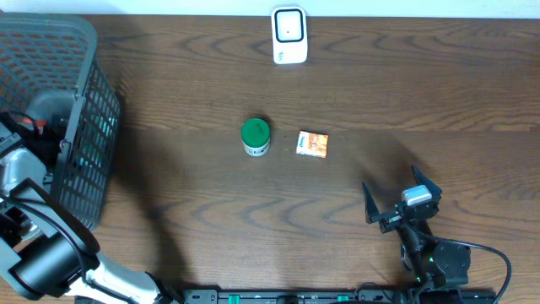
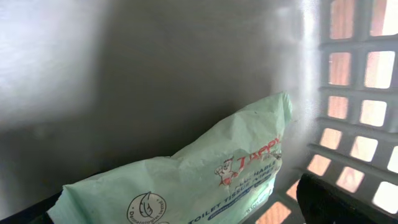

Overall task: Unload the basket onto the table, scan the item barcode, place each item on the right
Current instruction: 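Reach the left gripper into the basket and grasp the mint-green wipes pack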

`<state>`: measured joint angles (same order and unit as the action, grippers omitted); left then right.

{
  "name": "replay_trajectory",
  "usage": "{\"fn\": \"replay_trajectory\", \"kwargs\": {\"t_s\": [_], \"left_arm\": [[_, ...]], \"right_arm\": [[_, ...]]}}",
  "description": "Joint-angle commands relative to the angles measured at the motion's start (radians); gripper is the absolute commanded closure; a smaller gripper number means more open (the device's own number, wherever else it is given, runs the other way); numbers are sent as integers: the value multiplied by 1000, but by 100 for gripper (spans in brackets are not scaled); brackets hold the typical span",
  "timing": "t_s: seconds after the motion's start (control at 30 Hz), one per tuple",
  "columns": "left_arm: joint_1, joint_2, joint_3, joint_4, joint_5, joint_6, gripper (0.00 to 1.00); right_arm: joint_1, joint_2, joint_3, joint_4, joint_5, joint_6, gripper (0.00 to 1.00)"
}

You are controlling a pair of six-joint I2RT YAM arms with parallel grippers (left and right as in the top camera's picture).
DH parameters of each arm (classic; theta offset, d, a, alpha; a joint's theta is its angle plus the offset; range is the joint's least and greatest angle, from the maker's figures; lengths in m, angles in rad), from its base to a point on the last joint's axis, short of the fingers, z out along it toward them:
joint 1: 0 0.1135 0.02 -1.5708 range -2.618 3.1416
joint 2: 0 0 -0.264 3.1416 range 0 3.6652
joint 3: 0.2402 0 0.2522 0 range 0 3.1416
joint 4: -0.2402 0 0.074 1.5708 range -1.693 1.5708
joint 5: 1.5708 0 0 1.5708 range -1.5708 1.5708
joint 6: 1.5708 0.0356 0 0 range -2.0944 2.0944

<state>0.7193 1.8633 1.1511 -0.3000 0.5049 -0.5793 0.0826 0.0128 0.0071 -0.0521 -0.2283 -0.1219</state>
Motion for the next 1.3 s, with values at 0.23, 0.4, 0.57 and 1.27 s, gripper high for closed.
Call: {"fn": "replay_trajectory", "kwargs": {"t_s": [0.23, 0.4, 0.57, 1.27], "left_arm": [[-43, 209, -43, -23, 12, 26, 27], [-59, 219, -43, -21, 11, 47, 61], [-55, 215, -39, -15, 12, 48, 92], [109, -575, 12, -97, 113, -26, 93]], "right_arm": [[10, -4, -2, -4, 2, -6, 1], [10, -4, -2, -4, 2, -6, 1], [10, -4, -2, -4, 2, -6, 1], [10, -4, -2, -4, 2, -6, 1]]}}
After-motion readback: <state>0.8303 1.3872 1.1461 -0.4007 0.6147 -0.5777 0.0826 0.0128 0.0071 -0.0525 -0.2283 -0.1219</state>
